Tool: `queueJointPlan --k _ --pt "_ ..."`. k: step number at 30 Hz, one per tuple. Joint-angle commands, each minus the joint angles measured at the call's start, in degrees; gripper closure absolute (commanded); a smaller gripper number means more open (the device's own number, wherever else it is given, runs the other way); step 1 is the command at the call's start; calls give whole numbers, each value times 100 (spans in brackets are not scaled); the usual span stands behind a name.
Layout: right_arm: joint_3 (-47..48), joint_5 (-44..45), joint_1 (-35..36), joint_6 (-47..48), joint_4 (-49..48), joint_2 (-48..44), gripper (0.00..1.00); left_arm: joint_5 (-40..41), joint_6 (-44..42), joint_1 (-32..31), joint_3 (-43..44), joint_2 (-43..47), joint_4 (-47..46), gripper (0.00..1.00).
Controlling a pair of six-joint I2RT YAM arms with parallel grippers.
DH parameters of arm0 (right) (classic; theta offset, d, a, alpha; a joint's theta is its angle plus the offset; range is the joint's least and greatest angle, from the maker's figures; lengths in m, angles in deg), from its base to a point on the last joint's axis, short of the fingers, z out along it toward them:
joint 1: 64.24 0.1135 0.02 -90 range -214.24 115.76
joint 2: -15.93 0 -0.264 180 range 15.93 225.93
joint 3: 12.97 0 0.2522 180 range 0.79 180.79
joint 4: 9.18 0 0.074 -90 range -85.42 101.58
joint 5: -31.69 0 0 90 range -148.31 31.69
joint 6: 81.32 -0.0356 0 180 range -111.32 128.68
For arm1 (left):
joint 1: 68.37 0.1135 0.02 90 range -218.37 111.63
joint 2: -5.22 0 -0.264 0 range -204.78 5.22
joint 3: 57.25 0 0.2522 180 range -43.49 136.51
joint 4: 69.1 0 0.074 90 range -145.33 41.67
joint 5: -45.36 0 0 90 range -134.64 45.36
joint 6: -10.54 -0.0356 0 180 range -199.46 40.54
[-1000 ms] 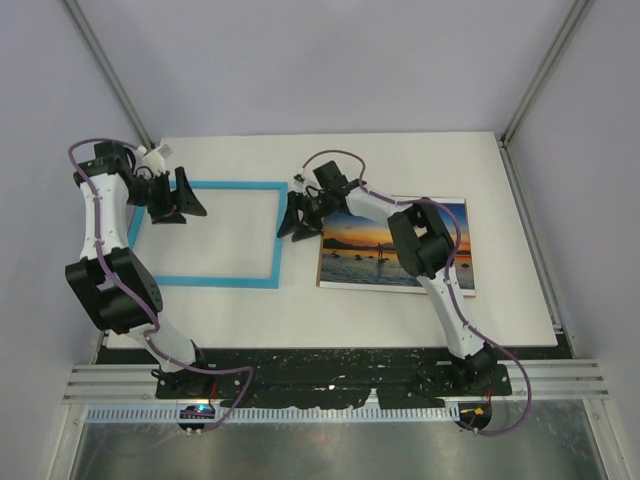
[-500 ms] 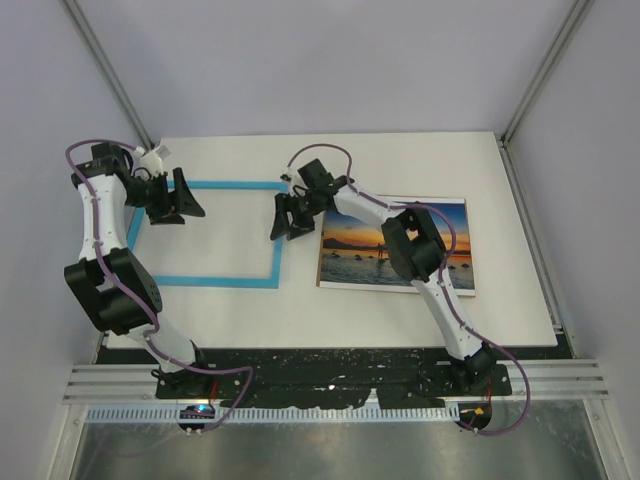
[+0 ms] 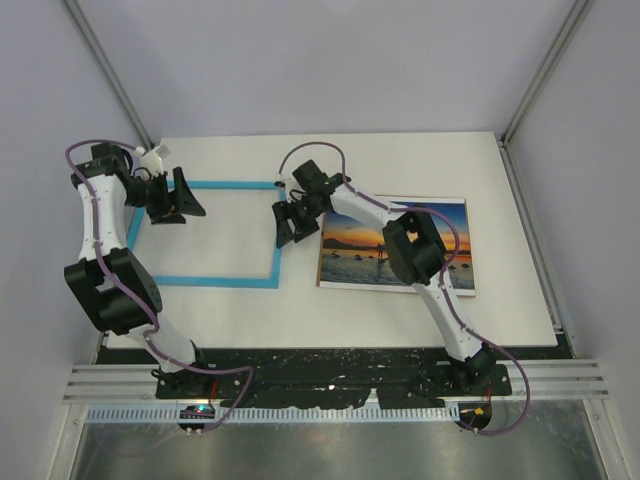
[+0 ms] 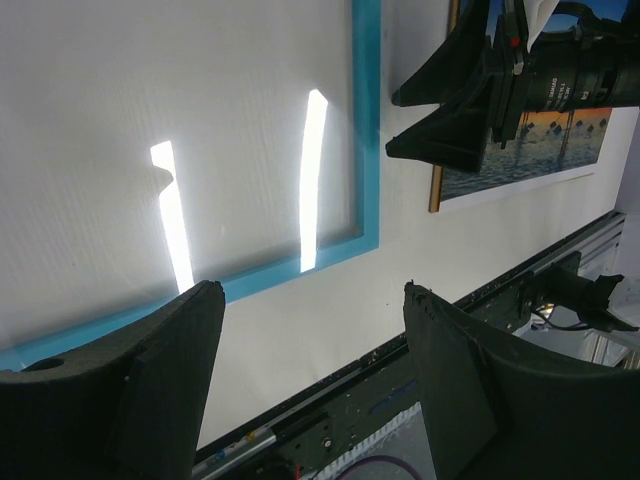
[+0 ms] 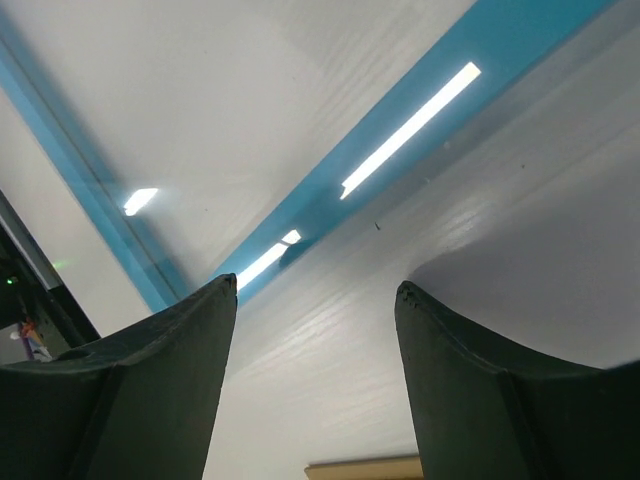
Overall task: Take the photo out of the frame
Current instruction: Place the photo frame item at the center of the board.
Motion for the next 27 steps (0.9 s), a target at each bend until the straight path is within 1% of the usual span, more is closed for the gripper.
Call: queueJointPlan --k 1,6,10,14,18,20,23,27 --pt "13 472 70 634 734 -327 30 -236 -21 43 52 222 22 24" --pt "83 402 324 810 761 -222 30 -271 -4 43 0 257 13 24" --pt "399 472 535 907 831 -55 30 -245 -39 43 -62 310 5 24" --pt "759 428 623 898 998 138 30 -263 -30 43 -114 336 -13 24" --pt "857 463 650 942 1042 157 30 -306 -30 43 -141 310 -31 25" --pt "805 560 641 1047 1112 69 30 -324 -21 43 -158 310 -39 25" --pt "585 613 580 1310 1139 -308 29 -403 31 34 -246 319 -136 25" --pt "303 385 344 1618 1279 -914 28 -412 110 -115 -317 319 -259 24"
